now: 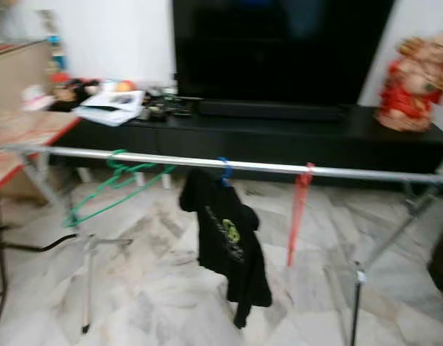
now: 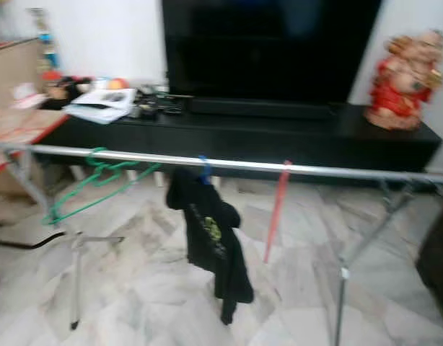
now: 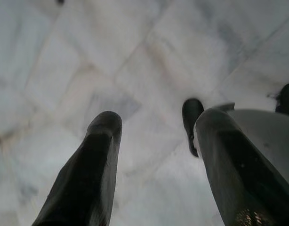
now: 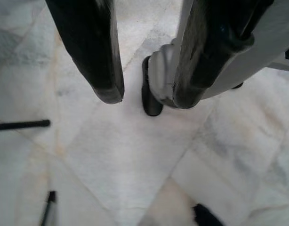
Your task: Hang hanger
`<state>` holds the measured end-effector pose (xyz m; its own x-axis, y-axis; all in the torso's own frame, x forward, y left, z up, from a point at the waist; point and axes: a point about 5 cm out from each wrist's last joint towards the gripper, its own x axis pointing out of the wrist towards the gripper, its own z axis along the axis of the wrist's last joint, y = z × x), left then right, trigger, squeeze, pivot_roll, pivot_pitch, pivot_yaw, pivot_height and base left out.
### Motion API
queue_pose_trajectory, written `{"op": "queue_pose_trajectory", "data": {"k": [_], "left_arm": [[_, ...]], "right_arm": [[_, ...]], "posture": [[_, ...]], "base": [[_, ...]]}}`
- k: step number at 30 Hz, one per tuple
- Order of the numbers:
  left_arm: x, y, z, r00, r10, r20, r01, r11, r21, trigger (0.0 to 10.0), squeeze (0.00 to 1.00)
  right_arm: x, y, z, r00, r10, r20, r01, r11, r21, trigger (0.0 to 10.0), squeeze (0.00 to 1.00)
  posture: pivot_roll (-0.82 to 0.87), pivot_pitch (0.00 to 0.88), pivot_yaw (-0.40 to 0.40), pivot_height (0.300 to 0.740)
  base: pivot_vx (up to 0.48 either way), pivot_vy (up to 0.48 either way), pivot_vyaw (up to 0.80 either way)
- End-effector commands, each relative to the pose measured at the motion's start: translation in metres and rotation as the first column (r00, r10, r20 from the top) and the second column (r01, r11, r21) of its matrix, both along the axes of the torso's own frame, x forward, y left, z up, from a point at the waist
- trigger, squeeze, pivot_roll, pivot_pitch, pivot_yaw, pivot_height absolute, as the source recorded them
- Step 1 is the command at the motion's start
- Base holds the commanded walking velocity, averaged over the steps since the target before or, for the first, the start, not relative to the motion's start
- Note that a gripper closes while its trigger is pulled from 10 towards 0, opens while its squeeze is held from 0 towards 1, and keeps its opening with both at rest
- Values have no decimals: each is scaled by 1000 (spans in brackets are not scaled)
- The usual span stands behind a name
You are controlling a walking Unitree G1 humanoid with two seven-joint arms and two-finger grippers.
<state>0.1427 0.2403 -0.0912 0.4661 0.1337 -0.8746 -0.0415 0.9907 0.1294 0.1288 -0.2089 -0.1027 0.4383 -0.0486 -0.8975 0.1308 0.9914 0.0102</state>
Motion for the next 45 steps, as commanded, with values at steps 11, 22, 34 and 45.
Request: {"op": "queue_pose_trajectory", "data": {"k": [11, 22, 34, 45], "left_arm": [[-2, 24, 7, 999, -35, -5, 35, 998, 47, 10000, 0], [-12, 30, 5, 999, -36, -31, 37, 999, 35, 10000, 0], [-8, 33, 8, 998, -58, -31, 60, 997, 52, 10000, 0], [-8, 16, 2, 999, -49, -22, 50, 998, 42, 10000, 0]], "right_arm": [[3, 4, 0, 1000, -3, 2, 3, 1000, 12, 10000, 0], [2, 4, 0, 1000, -6, 3, 6, 1000, 12, 10000, 0], [2, 9, -1, 1000, -8, 3, 8, 1000, 18, 10000, 0], [6, 10, 0, 1000, 6, 10, -6, 1000, 9, 10000, 0]], "posture": [[21, 0, 11, 740], [10, 0, 24, 740], [-9, 0, 46, 740], [15, 0, 20, 740]], "base": [[0, -157, -800], [0, -35, -800], [0, 0, -800], [0, 0, -800]]}}
